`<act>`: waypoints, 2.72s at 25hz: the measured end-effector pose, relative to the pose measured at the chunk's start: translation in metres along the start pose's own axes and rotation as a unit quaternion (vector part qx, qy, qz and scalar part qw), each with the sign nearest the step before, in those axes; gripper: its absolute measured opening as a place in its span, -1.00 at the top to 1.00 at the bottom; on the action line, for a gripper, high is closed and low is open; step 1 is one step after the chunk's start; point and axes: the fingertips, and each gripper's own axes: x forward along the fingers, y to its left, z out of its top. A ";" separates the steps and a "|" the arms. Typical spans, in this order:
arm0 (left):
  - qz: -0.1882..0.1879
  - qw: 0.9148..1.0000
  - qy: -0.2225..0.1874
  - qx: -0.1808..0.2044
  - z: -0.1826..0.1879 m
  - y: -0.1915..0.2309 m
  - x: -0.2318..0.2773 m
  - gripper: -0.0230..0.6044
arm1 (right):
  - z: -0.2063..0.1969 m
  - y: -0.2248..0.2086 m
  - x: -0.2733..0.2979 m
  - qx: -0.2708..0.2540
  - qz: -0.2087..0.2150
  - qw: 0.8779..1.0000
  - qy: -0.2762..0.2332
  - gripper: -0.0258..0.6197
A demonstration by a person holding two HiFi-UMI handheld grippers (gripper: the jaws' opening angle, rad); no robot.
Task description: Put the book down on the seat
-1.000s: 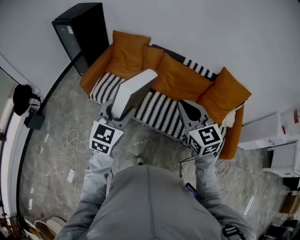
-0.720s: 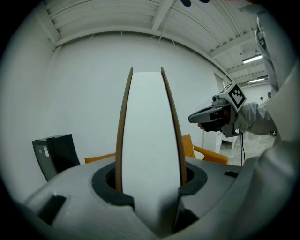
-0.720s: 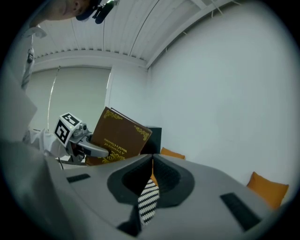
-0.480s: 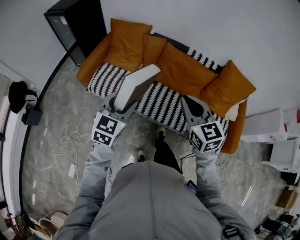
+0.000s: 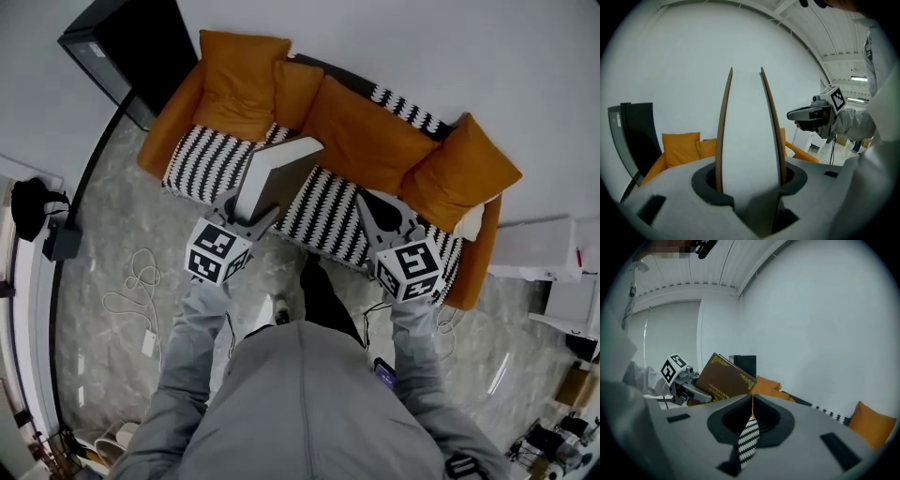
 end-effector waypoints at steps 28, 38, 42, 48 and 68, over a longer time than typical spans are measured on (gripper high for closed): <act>-0.102 0.962 0.153 -0.200 -0.184 0.056 0.243 0.21 | -0.212 -0.113 0.161 0.133 0.005 0.981 0.141 0.83; -0.142 0.939 0.176 -0.259 -0.271 0.053 0.298 0.21 | -0.298 -0.125 0.179 0.156 -0.009 0.975 0.158 0.83; -0.152 0.932 0.176 -0.279 -0.298 0.058 0.318 0.21 | -0.330 -0.125 0.192 0.166 -0.015 0.972 0.166 0.83; -0.173 0.913 0.194 -0.315 -0.334 0.060 0.340 0.21 | -0.364 -0.120 0.210 0.180 -0.017 0.967 0.178 0.83; -0.178 0.901 0.245 -0.312 -0.375 0.062 0.383 -0.05 | -0.410 -0.122 0.216 0.196 -0.012 0.960 0.201 0.83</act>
